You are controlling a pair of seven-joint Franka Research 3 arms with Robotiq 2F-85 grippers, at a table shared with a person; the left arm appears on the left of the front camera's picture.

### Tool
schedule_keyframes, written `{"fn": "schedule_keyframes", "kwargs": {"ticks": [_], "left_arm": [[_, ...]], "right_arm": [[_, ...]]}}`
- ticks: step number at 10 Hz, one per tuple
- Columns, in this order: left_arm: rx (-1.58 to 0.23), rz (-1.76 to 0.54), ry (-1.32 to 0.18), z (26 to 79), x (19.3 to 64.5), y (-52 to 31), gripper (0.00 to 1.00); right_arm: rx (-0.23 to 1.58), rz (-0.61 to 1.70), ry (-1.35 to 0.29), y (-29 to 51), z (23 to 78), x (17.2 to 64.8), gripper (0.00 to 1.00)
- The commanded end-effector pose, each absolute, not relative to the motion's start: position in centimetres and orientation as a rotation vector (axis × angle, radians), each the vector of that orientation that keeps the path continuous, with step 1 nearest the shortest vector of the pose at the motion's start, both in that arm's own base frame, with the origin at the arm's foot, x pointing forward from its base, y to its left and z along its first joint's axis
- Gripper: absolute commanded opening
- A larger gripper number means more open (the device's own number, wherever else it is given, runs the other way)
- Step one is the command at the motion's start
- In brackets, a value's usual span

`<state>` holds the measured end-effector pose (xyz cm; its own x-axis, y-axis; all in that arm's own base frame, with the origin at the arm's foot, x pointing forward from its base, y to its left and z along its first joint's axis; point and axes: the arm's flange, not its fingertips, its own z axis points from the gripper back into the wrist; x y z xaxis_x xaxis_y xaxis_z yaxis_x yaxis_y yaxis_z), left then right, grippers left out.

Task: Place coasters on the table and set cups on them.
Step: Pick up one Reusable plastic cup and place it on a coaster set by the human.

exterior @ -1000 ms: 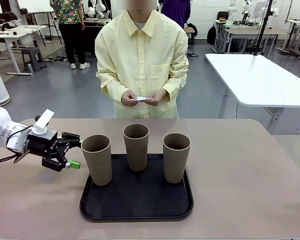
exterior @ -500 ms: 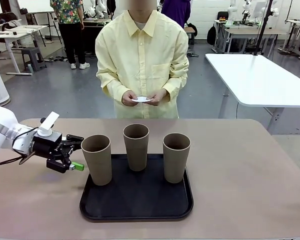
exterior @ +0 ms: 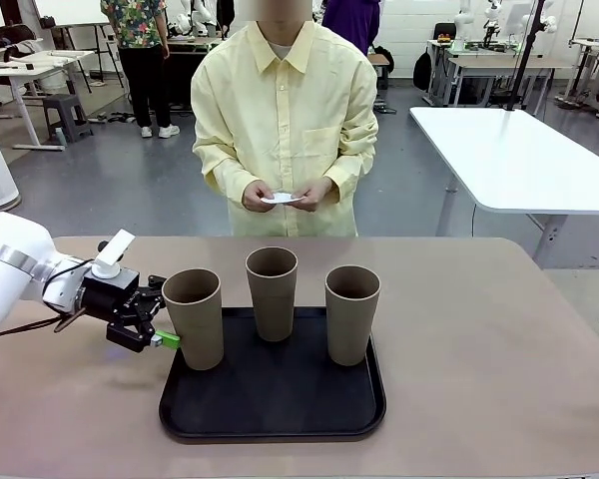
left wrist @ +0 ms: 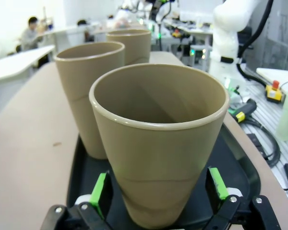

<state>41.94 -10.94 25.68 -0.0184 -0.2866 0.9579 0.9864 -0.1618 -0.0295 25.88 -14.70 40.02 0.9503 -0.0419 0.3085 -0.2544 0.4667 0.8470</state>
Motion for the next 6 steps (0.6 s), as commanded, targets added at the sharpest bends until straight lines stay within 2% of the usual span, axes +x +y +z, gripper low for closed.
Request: {"fn": "schedule_keyframes", "kwargs": {"ticks": [1, 6], "left_arm": [[-1.108, -1.458, -0.942, 25.0, 42.5, -12.0, 1.0], [-1.133, -1.471, -0.972, 24.1, 42.8, -13.2, 1.0]], "right_arm": [[1.087, 0.139, -0.305, -14.8, 40.0, 25.9, 1.0], [1.087, 0.139, -0.305, -14.8, 40.0, 25.9, 1.0]]}}
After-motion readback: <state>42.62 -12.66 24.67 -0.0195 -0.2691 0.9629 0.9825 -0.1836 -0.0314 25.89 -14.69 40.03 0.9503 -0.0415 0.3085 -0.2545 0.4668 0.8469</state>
